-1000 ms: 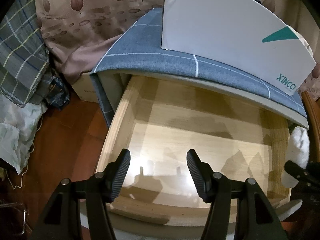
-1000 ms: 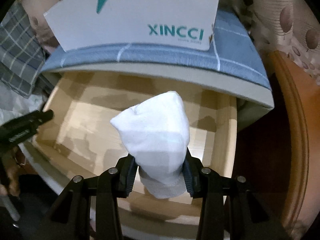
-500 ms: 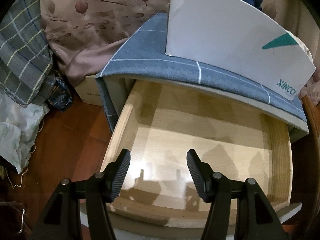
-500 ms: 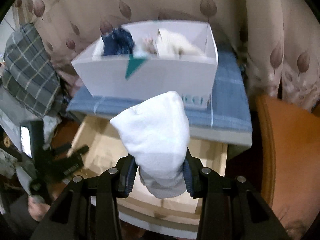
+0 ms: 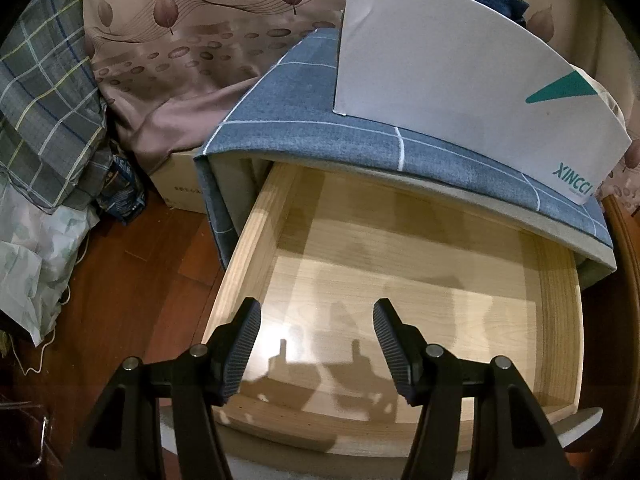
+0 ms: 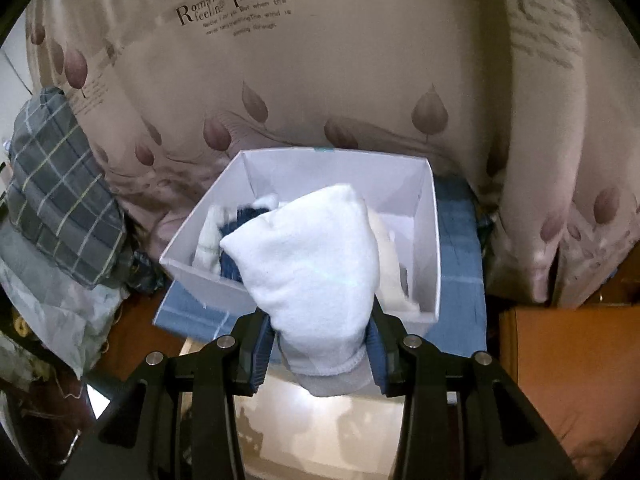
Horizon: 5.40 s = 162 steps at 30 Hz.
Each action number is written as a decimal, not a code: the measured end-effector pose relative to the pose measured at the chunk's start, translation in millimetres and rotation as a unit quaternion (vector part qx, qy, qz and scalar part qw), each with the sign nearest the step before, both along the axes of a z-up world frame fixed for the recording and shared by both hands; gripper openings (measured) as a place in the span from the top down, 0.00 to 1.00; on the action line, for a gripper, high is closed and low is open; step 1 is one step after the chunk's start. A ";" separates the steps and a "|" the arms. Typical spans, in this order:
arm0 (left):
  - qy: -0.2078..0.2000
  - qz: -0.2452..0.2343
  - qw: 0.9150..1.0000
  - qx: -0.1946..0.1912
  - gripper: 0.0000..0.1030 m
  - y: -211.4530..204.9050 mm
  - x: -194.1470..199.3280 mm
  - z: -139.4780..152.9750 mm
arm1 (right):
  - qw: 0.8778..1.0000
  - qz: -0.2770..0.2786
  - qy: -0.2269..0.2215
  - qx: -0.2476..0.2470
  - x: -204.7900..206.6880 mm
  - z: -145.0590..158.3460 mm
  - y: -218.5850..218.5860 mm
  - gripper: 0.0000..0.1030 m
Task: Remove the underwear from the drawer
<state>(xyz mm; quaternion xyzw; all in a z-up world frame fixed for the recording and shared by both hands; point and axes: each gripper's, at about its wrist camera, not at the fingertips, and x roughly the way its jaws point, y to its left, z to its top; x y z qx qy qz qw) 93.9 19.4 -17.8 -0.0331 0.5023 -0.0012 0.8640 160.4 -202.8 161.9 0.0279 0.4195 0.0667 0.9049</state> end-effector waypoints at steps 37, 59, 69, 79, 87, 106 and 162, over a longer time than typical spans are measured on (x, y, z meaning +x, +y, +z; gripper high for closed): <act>-0.004 0.003 1.000 0.002 0.42 2.3 1.3 -1.3 | 0.996 -0.003 0.053 -0.078 101.2 -80.5 43.2 0.44; -0.032 -0.021 0.999 0.007 0.42 -1.4 -21.0 13.0 | 0.998 -0.052 0.035 -0.022 -127.8 -121.7 2.4 0.10; -0.040 -0.075 0.996 0.033 0.42 -22.0 -50.4 16.5 | 0.996 -0.052 0.065 -0.001 -144.9 -173.2 8.8 0.10; -0.041 -0.081 0.995 0.039 0.42 -26.9 -52.9 15.7 | 0.995 -0.061 0.075 -0.003 -145.7 -187.9 12.3 0.11; -0.038 -0.082 0.995 0.038 0.42 -26.1 -50.9 15.1 | 0.994 -0.070 0.082 0.004 -145.1 -191.5 6.8 0.10; -0.036 -0.081 0.995 0.044 0.42 -27.4 -51.8 15.0 | 0.993 -0.074 0.092 -0.001 -143.3 -194.8 6.6 0.10; -0.036 -0.084 0.995 0.049 0.42 -26.6 -52.4 14.7 | 0.993 -0.067 0.100 -0.012 -141.7 -198.4 6.5 0.11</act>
